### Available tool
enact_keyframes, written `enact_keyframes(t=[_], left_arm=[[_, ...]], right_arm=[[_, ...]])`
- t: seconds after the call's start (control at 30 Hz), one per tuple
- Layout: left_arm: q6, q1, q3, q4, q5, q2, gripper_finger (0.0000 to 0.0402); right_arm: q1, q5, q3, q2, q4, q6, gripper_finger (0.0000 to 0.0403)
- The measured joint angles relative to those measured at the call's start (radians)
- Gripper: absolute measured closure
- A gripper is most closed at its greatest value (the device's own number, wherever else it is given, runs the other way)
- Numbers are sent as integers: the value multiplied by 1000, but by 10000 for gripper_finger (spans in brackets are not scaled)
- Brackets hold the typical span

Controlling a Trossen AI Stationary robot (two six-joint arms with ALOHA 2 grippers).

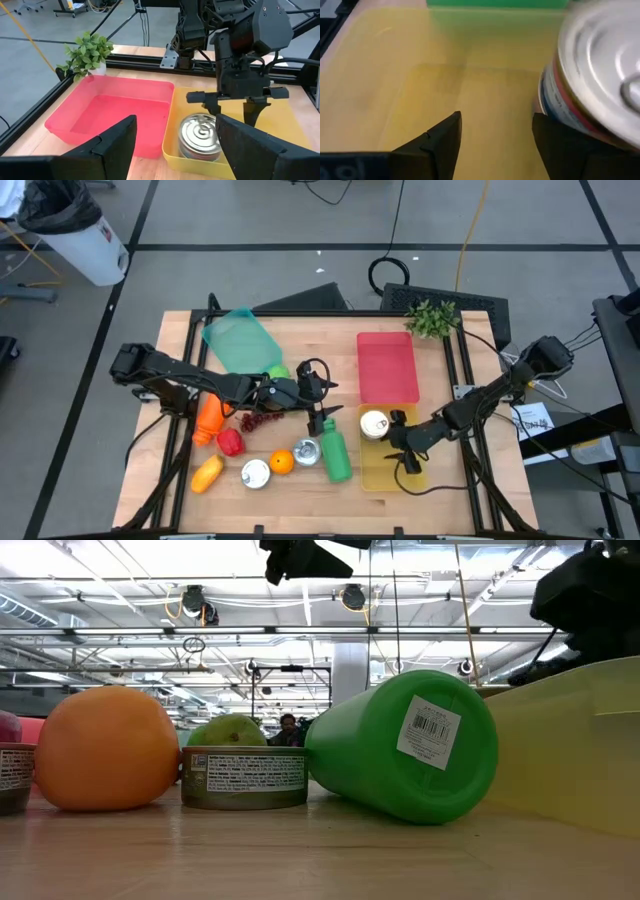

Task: Pick & Place Food Item
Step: Put the blue and pink tuna can into the yellow bin, then put the purple grapes into the pink bin

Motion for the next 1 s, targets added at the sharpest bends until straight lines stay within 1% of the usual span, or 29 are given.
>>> enact_keyframes(t=[0.07, 0.23, 0.4, 0.47, 0.57, 0.67, 0.8, 0.93, 1.0], left_arm=[[0, 0, 0, 0, 0, 0, 127], [-1, 0, 0, 0, 0, 0, 118], [6, 0, 0, -1, 0, 0, 108], [6, 0, 0, -1, 0, 0, 106], [6, 0, 0, -1, 0, 0, 107], [6, 0, 0, -2, 0, 0, 113], [6, 0, 0, -7, 0, 0, 122], [13, 0, 0, -21, 4, 1, 128], [38, 0, 0, -16, 57, -2, 126]], right_arm=[[0, 13, 0, -11, -2, -10, 182], [2, 1, 0, -20, -9, -2, 190], [2, -136, 0, -42, -21, -9, 191], [-1, -174, 0, -78, -24, 1, 191], [-5, -207, 0, -166, -52, 31, 191], [-6, -205, 0, -285, -95, 55, 191], [-6, -180, 0, -448, -131, 23, 191], [-6, -75, 0, -585, -146, -52, 191], [-6, -17, 0, -639, -145, -90, 191]])
